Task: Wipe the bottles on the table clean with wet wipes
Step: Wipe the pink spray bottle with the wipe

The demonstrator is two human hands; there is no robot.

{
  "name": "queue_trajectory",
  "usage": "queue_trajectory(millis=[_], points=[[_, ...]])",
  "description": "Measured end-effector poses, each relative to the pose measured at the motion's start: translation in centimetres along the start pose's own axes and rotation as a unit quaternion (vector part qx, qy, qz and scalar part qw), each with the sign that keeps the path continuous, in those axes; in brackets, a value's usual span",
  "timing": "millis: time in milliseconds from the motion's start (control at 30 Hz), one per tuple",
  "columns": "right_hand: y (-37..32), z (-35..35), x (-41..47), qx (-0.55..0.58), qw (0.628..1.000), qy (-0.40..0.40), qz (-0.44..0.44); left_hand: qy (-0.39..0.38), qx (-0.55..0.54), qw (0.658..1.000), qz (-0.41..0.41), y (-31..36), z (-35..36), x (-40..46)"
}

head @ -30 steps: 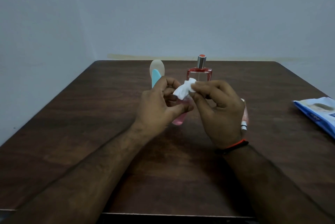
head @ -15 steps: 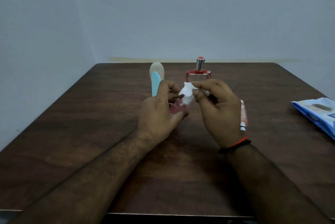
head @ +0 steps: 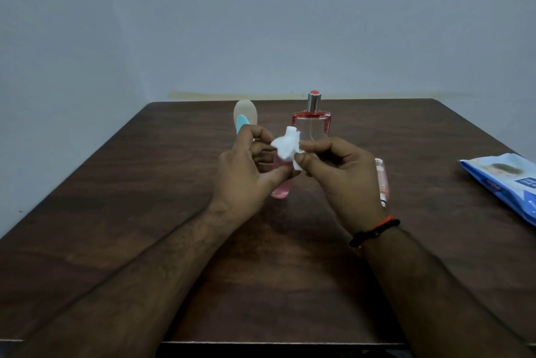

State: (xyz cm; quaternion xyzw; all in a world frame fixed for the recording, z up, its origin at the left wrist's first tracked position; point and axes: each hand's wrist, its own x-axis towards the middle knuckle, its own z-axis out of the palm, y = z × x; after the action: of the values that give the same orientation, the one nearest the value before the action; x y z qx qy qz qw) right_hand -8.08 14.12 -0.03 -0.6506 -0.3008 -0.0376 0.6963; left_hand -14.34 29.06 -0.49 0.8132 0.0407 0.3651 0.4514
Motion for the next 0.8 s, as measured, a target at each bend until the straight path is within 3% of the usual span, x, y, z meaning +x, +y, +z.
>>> queue_trajectory(millis=[133,333,567,700,800], points=[[0.0,-0.1,-0.4,-0.047,0.998,-0.038,-0.024,-0.011,-0.005,1.000,-0.004,0.2,0.1,0.0],[-0.6,-3.8,0.4,0.032,0.997,0.065,-0.012,-0.060,-0.075,0.994,-0.047,1.0,2.1,0.9],[0.3,-10.4,0.5,0.015,0.979,0.203,0.017,-0.090,-0.098,0.989,-0.058,0.9,8.8,3.1],[0.8,-12.3,0.6,-0.022,0.978,0.206,0.024,-0.081,-0.094,0.990,-0.062,1.0,12.4,5.0],[1.7,-13.2,1.1,-0.131,0.975,0.172,0.041,-0.073,-0.092,0.991,-0.061,1.1,14.6,6.6]])
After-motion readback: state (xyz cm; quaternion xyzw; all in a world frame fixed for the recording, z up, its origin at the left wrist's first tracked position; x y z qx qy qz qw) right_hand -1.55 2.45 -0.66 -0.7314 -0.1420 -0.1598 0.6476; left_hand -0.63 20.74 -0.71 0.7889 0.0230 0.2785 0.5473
